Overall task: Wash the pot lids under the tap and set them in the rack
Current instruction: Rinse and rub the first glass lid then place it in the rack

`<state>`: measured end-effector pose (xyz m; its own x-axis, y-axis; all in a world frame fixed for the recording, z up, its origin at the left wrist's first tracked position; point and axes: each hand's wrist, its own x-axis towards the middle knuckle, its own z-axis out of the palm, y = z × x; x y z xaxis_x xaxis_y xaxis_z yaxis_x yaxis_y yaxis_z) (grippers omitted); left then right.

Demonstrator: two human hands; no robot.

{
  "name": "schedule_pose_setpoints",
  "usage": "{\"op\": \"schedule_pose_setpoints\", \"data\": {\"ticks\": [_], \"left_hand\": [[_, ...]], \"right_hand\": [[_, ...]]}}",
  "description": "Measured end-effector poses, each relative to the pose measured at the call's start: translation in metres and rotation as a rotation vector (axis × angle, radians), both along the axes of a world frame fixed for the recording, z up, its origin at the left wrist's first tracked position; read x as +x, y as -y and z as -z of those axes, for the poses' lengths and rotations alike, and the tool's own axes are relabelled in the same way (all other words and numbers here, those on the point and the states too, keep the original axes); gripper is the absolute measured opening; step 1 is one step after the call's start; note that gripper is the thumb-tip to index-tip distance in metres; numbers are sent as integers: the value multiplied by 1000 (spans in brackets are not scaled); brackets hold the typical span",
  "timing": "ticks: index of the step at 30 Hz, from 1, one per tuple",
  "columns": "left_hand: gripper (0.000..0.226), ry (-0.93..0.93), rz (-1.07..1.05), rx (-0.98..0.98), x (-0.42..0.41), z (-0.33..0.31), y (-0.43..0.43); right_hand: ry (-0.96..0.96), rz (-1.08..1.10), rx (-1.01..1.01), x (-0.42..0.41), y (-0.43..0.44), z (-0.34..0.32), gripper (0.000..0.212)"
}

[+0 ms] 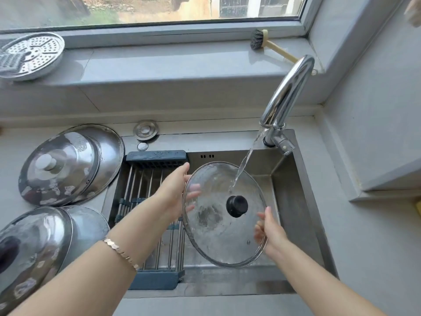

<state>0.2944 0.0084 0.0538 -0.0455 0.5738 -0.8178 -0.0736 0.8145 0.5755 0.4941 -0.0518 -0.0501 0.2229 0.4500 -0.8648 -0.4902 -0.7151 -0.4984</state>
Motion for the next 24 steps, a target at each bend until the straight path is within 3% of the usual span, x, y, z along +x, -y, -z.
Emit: {"op": "schedule_pose_setpoints", "data": {"ticks": [7, 11, 15, 19, 24], "left_hand": [[46, -59, 107, 156, 41, -27, -10], [45, -107, 205, 265, 46, -28, -4], [39, -162, 43, 321, 22, -13, 4], [36, -123, -278, 123, -11, 11, 9], [40, 62, -479, -121, -30, 32, 18]], "right_hand": [[-140, 60, -107, -33, 13, 30, 67], [-216, 154, -71, -31, 5, 23, 61], [41, 100, 4, -22, -4, 9, 47], [350, -94, 168, -18, -20, -27, 34], [502, -381, 388, -15, -46, -76, 37]]}}
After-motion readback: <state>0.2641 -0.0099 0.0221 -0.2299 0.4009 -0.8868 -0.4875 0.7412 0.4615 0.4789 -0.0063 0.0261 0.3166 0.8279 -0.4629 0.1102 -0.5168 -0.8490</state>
